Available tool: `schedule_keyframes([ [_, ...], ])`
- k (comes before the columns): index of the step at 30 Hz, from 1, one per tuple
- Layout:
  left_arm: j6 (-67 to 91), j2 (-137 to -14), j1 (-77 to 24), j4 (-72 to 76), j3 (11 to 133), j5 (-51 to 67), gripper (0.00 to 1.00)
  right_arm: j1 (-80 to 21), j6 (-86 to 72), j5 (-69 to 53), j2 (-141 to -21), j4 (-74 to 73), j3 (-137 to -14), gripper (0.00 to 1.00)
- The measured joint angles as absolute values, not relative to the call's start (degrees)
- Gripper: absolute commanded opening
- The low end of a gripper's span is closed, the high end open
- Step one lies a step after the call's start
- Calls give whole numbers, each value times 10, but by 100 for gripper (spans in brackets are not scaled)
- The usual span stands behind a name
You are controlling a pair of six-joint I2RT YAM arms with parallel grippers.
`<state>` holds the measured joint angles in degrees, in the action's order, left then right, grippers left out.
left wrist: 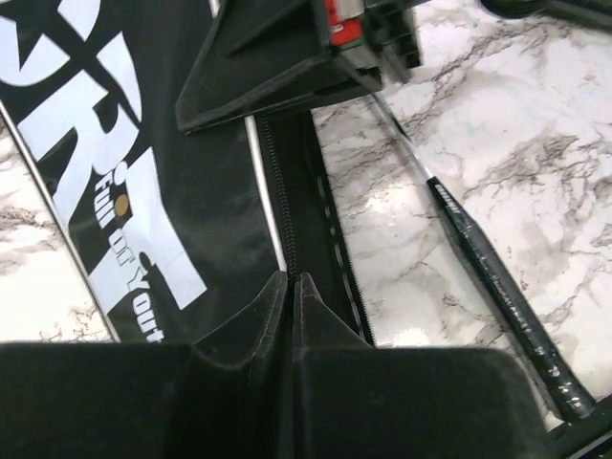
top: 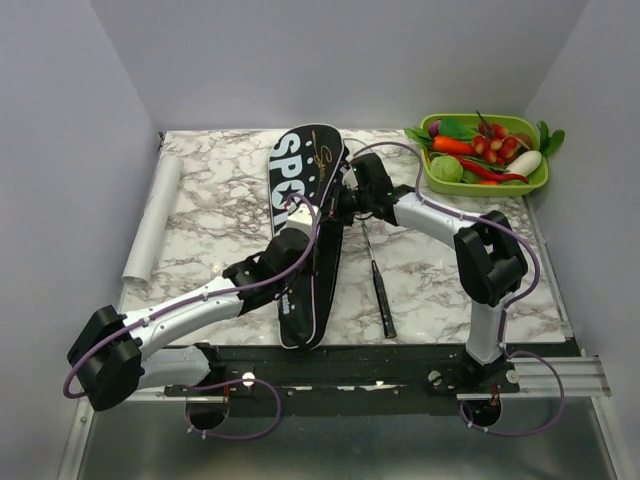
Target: Pack up the badminton gear
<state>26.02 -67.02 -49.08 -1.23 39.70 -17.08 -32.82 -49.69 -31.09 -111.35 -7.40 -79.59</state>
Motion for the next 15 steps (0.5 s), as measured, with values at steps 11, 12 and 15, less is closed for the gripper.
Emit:
schedule_keyframes([
  [11, 246, -693, -654, -147, 505, -346, 59, -328, -496, -297, -1131, -104, -843, 1],
  [12, 252, -703, -664, -164, 514, -362, 62, -328, -495, -296, -1131, -105, -843, 1],
  [15, 286, -742, -690, -218, 537, -408, 62, -328, -494, -295, -1131, -110, -844, 1],
])
